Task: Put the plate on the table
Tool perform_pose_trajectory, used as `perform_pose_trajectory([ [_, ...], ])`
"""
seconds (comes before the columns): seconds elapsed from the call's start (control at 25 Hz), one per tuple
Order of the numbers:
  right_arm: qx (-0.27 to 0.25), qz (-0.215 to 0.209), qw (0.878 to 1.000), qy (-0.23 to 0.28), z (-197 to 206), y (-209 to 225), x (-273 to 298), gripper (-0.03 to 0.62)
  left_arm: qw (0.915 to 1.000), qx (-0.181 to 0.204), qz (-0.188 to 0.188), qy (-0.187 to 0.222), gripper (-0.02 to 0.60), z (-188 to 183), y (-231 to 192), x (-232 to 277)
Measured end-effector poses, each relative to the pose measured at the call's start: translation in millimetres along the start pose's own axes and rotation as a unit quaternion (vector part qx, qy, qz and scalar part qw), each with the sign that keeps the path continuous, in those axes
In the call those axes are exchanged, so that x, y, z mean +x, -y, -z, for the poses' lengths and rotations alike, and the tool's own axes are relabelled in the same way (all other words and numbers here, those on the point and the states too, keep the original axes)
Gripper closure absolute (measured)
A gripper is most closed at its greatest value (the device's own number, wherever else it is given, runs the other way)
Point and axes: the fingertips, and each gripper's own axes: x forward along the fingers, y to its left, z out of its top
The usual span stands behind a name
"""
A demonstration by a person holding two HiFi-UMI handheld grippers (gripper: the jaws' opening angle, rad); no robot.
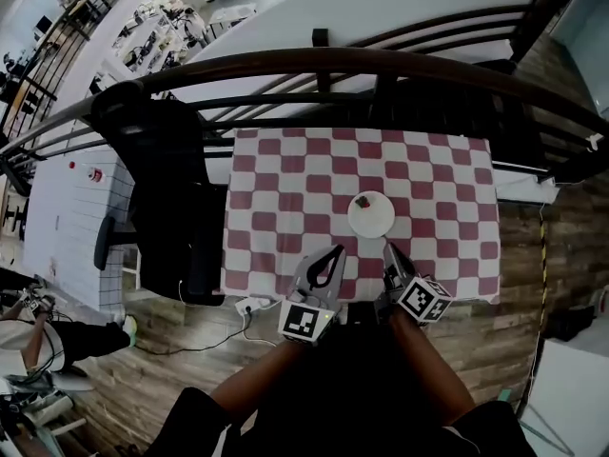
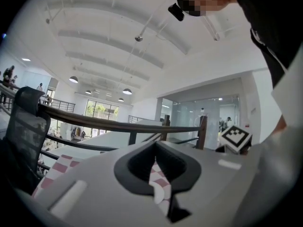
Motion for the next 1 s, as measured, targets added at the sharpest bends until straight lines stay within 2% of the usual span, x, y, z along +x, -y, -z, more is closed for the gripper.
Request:
perform_pose_trajectory([
  [0.16, -0.095, -0.021, 0.995, 0.038, -17.4, -58.7, -26.9, 0.595, 0.9998, -0.015, -0.002, 0.009, 0.574, -8.6, 9.5, -21.1],
  [0.32, -0.178, -0.034, 0.981, 0.069, -23.3, -106.9, -52.0, 0.595, 0.9995, -0.019, -0.021, 0.017, 0.574, -19.3, 7.9, -38.2],
  [0.48, -0.232, -0.023, 0.97, 0.074, -21.9, -138.1, -63.3, 0.595, 0.9986, -0.023, -0.029, 0.037, 0.574, -33.8, 8.2, -50.6],
  [0.72, -0.323, 0.004, 0.942, 0.089, -13.6, -165.6, -74.1, 0.597, 0.9979, -0.014, 0.001, 0.064, 0.574, -43.2, 28.6, -69.5],
  [0.88, -0.395, 0.019, 0.914, 0.095, -1.7, -183.5, -85.4, 0.597, 0.9975, -0.001, 0.013, 0.07, 0.574, -45.1, 42.0, -84.9],
  [1.0, -0.412, 0.026, 0.905, 0.103, 6.9, -190.9, -90.5, 0.599, 0.9972, 0.003, 0.017, 0.073, 0.574, -46.2, 44.6, -94.0],
])
